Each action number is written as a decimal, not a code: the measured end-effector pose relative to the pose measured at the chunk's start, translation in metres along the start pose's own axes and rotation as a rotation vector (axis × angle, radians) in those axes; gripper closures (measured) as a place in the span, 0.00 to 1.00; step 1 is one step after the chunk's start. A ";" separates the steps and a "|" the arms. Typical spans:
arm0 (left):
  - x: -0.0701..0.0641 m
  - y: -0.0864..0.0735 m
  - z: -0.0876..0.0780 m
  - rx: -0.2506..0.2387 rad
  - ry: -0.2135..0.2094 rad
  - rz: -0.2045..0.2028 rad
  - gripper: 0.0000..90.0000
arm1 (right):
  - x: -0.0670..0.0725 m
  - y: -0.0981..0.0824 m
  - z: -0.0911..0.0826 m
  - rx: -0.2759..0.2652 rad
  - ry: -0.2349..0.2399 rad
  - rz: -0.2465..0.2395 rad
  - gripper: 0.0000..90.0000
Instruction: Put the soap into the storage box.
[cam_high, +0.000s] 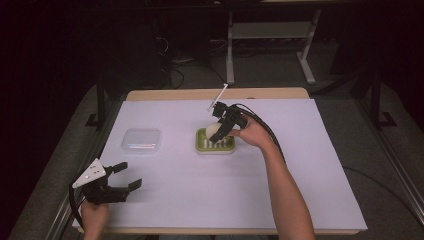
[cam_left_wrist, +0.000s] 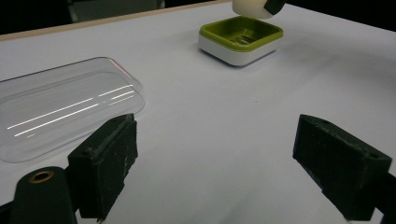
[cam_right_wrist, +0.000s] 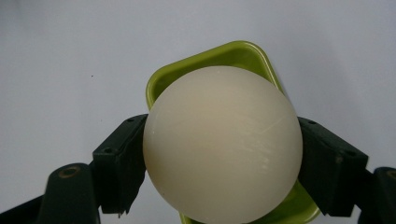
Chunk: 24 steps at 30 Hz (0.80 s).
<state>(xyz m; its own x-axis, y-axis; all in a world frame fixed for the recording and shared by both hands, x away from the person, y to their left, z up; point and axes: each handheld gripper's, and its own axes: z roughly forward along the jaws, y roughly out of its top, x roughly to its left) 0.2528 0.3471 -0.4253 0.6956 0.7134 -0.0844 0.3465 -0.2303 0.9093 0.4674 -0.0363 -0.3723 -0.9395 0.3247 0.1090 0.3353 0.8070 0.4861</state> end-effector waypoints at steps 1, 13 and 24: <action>0.000 0.000 0.000 -0.002 0.000 -0.002 0.15 | -0.001 0.000 0.000 0.000 0.001 0.002 0.25; 0.000 0.000 0.000 -0.001 0.001 -0.001 0.15 | -0.004 -0.002 0.005 0.008 -0.006 0.014 0.25; 0.000 0.000 0.000 -0.001 0.001 -0.002 0.15 | -0.004 -0.003 0.011 0.015 -0.004 0.030 0.25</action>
<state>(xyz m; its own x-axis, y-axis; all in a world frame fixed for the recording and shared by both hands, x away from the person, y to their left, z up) 0.2526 0.3466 -0.4253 0.6945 0.7144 -0.0861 0.3477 -0.2284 0.9094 0.4713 -0.0344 -0.3834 -0.9288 0.3505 0.1201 0.3642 0.8043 0.4696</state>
